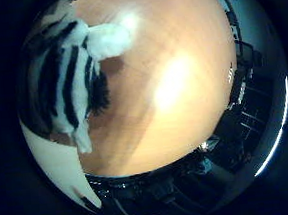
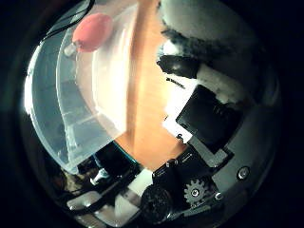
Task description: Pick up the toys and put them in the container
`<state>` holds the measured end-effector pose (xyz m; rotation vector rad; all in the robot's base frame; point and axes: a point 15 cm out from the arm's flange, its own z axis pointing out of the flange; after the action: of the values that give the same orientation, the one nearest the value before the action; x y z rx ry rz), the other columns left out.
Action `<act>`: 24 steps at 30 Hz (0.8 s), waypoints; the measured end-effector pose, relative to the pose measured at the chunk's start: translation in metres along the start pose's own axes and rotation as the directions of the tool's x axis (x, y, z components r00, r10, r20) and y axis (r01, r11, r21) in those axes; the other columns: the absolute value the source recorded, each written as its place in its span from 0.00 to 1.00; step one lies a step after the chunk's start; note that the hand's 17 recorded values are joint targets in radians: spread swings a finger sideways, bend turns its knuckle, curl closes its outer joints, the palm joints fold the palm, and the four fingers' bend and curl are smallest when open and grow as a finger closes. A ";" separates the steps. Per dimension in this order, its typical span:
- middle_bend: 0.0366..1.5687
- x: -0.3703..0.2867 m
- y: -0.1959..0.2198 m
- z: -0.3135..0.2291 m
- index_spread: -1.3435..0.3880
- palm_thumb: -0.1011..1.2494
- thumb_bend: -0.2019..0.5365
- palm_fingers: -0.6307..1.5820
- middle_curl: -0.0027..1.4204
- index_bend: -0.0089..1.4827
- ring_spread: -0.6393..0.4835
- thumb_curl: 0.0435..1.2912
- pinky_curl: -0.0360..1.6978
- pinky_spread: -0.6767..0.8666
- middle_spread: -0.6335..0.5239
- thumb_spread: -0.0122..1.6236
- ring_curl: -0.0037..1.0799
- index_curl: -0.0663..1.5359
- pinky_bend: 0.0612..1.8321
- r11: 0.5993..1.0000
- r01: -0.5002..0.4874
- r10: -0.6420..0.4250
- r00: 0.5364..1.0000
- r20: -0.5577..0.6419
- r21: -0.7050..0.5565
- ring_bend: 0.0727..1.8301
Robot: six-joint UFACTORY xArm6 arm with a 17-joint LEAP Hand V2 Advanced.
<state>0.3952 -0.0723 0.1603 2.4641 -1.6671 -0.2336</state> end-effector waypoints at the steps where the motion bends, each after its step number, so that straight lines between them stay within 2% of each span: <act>1: 0.79 0.000 0.004 -0.008 0.60 0.88 0.29 0.77 0.62 0.69 0.34 0.34 0.43 0.29 0.37 0.63 0.69 0.59 0.72 1.000 -0.006 0.006 1.000 -0.002 0.003 0.72; 8: 0.81 0.002 0.055 -0.066 0.62 0.90 0.25 0.75 0.63 0.70 0.33 0.42 0.48 0.31 0.39 0.61 0.75 0.62 0.73 1.000 -0.025 0.024 0.998 -0.053 -0.016 0.72; 16: 0.82 -0.009 0.097 -0.184 0.63 0.88 0.25 0.74 0.64 0.70 0.33 0.48 0.53 0.31 0.40 0.59 0.80 0.65 0.71 0.996 -0.054 0.062 0.991 -0.120 0.070 0.71; 24: 0.82 -0.038 0.123 -0.314 0.63 0.87 0.25 0.75 0.64 0.68 0.32 0.52 0.56 0.30 0.40 0.58 0.82 0.66 0.69 0.979 -0.028 0.067 0.980 -0.188 0.202 0.70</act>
<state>0.3380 -0.0692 0.4947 2.4852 -1.7372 0.1836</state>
